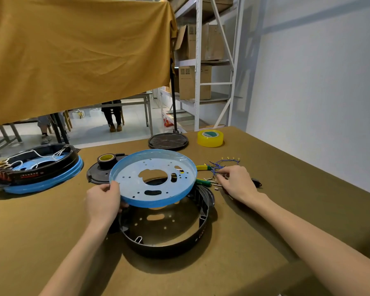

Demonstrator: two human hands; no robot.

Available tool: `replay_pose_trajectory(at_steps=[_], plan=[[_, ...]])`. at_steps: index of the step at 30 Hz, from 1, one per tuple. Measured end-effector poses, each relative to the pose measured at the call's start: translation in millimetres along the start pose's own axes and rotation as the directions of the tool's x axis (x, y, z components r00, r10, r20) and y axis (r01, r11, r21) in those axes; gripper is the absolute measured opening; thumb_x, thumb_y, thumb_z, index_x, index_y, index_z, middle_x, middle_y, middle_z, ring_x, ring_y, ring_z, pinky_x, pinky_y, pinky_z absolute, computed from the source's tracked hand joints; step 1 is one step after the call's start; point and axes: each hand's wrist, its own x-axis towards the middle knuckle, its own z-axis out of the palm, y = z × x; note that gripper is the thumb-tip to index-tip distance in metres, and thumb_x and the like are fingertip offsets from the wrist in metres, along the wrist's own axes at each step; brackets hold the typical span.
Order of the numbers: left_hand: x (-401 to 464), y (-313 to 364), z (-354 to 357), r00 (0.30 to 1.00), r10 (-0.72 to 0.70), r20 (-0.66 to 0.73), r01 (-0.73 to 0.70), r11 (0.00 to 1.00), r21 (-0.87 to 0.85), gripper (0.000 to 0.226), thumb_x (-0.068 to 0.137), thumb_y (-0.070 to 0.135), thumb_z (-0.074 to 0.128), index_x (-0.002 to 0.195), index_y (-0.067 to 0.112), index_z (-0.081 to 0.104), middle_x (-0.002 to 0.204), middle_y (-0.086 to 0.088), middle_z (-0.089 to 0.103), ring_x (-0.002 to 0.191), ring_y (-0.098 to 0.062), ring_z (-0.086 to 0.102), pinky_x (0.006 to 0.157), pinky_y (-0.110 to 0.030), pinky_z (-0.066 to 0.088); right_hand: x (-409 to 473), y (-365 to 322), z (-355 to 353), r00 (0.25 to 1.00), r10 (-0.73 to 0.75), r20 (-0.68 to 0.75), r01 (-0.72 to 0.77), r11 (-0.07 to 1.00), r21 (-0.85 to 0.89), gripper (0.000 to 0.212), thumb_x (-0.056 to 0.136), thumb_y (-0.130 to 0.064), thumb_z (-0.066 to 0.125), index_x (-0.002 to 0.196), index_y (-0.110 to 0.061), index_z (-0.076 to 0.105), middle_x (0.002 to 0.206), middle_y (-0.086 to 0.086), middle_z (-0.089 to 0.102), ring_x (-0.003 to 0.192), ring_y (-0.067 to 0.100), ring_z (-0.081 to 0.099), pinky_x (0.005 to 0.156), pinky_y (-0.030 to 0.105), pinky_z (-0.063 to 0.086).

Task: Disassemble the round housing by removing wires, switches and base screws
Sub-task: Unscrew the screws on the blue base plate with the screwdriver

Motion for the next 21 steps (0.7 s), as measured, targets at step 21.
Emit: replay_pose_trajectory(at_steps=[21], plan=[[1, -26, -14, 0.965, -0.235, -0.116, 0.19, 0.932, -0.31, 0.032, 0.105, 0.034, 0.05, 0.077, 0.019, 0.059, 0.074, -0.013, 0.066, 0.066, -0.02, 0.061, 0.059, -0.033, 0.047, 56, -58, 33, 0.903, -0.082, 0.421, 0.167, 0.971, -0.171, 0.028, 0.093, -0.036, 0.071, 0.104, -0.01, 0.074, 0.099, 0.007, 0.073, 0.086, 0.024, 0.066, 0.08, 0.04, 0.058]])
